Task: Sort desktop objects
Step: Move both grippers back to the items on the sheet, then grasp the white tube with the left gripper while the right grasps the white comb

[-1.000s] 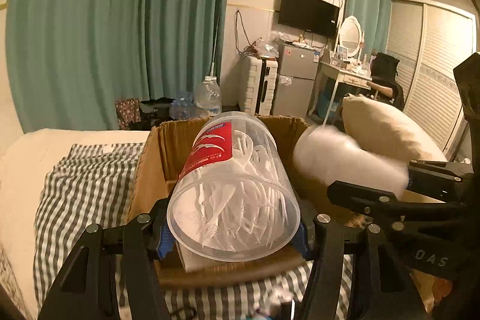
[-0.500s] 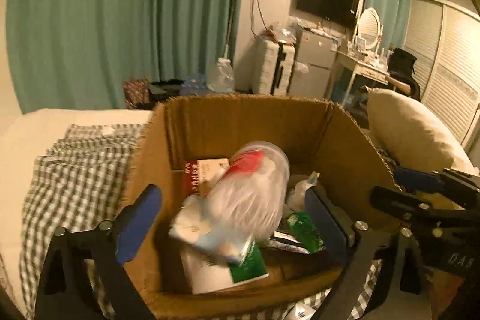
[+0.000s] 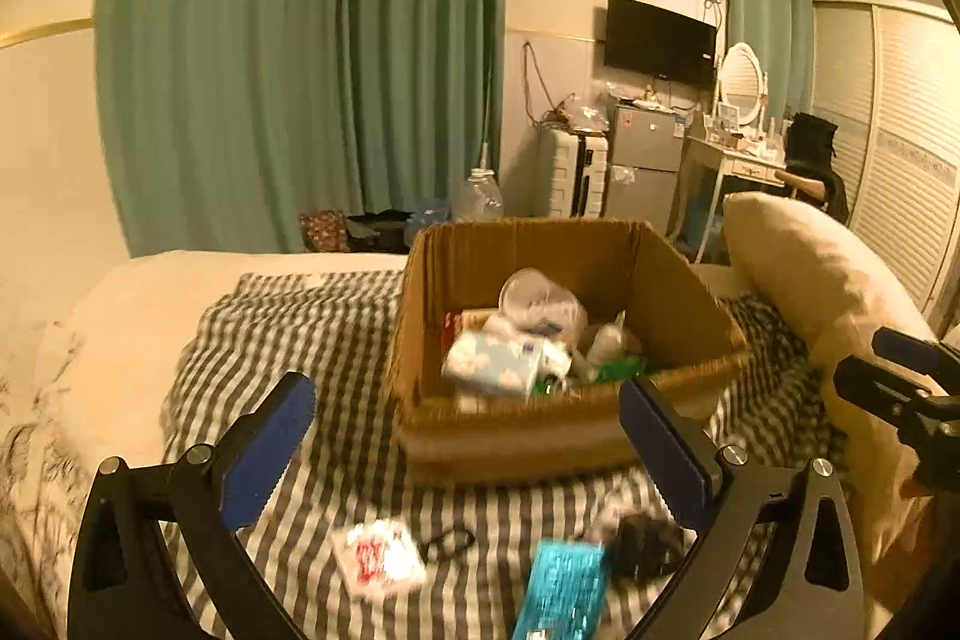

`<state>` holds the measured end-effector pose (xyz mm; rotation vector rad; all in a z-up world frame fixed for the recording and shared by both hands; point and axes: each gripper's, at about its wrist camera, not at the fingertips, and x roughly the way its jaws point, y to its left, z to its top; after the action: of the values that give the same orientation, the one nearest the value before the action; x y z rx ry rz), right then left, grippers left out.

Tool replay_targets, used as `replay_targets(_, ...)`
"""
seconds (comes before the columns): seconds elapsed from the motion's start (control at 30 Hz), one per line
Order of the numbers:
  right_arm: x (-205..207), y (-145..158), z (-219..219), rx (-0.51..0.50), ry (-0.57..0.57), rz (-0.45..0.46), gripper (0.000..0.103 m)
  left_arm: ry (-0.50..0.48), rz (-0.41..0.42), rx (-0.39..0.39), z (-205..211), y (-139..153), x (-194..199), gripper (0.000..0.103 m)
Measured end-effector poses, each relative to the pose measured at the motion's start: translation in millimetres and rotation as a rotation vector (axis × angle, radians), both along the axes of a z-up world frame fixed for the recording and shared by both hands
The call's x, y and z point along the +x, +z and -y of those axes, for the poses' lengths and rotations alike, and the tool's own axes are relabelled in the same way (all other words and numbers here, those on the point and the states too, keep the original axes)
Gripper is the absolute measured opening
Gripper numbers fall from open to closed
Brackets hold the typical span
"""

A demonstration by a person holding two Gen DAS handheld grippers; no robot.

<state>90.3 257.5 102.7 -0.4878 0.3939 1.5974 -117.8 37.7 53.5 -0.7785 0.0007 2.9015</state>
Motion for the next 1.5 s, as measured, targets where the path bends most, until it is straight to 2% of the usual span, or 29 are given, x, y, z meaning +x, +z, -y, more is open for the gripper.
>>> replay_targets(0.1,2,-20,16,-0.067,0.011,-0.036,0.099,-0.001,0.02,-0.007,-3,-19,29,0.103)
replay_targets(0.2,2,-48,29,-0.155,0.034,-0.069,0.099,-0.026,0.1,0.005,-8,-51,48,0.103)
replay_targets(0.37,-2,-86,45,-0.252,0.033,-0.032,0.099,-0.06,0.265,0.058,-14,-118,70,0.103)
replay_targets(0.47,-6,-101,53,-0.264,0.017,0.017,0.099,-0.087,0.316,0.06,-23,-146,75,0.103)
replay_targets(0.67,-3,-128,50,-0.351,-0.015,0.015,0.098,-0.146,0.358,0.021,-39,-172,76,0.103)
replay_targets(0.83,-12,-144,46,-0.396,-0.021,0.105,0.09,-0.153,0.406,-0.013,-41,-189,68,0.102)
replay_targets(0.93,-10,-154,43,-0.435,-0.03,0.105,0.082,-0.16,0.428,-0.012,-41,-196,65,0.098)
replay_targets(1.0,-8,-158,41,-0.46,-0.033,0.103,0.073,-0.171,0.443,-0.027,-43,-201,65,0.094)
replay_targets(1.03,-7,-161,40,-0.473,-0.038,0.103,0.071,-0.178,0.441,-0.023,-43,-202,66,0.093)
replay_targets(1.07,-7,-164,39,-0.483,-0.039,0.104,0.069,-0.187,0.442,-0.02,-44,-202,66,0.087)
replay_targets(1.17,-5,-173,37,-0.517,-0.053,0.101,0.068,-0.227,0.445,-0.009,-48,-201,67,0.066)
replay_targets(1.2,-4,-175,36,-0.528,-0.055,0.093,0.063,-0.235,0.441,-0.009,-48,-200,68,0.053)
replay_targets(1.3,-2,-183,35,-0.56,-0.064,0.08,0.056,-0.236,0.428,-0.023,-49,-194,68,0.034)
replay_targets(1.5,-1,-190,34,-0.569,-0.074,0.082,0.056,-0.204,0.472,0.031,-32,-196,58,0.034)
